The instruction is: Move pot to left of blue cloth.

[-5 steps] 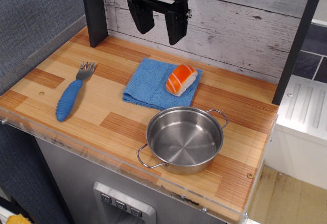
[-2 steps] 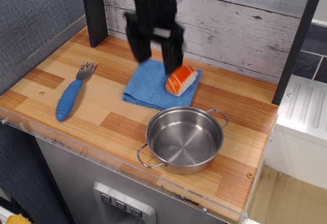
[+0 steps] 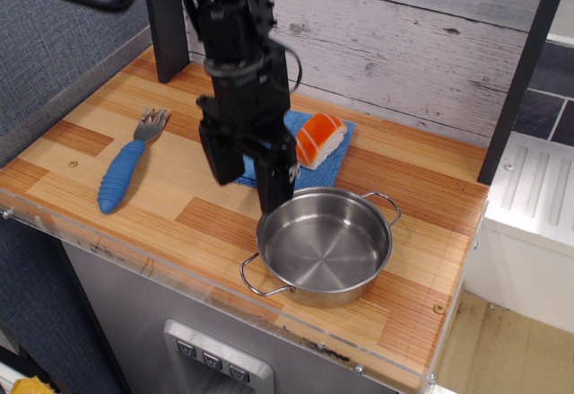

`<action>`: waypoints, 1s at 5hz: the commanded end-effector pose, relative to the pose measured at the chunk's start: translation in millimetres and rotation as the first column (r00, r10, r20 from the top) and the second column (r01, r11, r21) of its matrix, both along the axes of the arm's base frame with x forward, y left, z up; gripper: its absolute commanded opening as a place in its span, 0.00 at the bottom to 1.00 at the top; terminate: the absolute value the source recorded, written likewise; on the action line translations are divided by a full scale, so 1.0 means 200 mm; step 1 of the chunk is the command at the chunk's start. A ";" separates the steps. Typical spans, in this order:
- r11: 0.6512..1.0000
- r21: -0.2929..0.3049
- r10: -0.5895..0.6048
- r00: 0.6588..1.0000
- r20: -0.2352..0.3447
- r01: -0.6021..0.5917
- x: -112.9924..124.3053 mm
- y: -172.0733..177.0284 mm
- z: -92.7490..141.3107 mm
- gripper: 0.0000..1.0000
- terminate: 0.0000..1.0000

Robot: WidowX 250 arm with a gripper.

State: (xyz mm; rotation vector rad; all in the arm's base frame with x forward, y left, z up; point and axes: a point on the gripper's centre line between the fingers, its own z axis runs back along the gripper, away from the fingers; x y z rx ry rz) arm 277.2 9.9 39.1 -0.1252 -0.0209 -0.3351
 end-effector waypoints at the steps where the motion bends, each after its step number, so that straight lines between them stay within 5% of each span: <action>1: 0.997 0.037 -0.067 0.997 0.032 0.066 0.01 -0.07 -0.03 1.00 0.00; 2: 0.994 0.055 -0.092 0.996 0.019 0.091 0.02 -0.12 -0.07 0.00 0.00; 4: 0.992 0.071 -0.109 0.994 0.032 0.106 0.04 -0.16 -0.05 0.00 0.00; 5: 0.992 0.050 -0.118 0.991 0.067 0.114 0.07 -0.18 0.06 0.00 0.00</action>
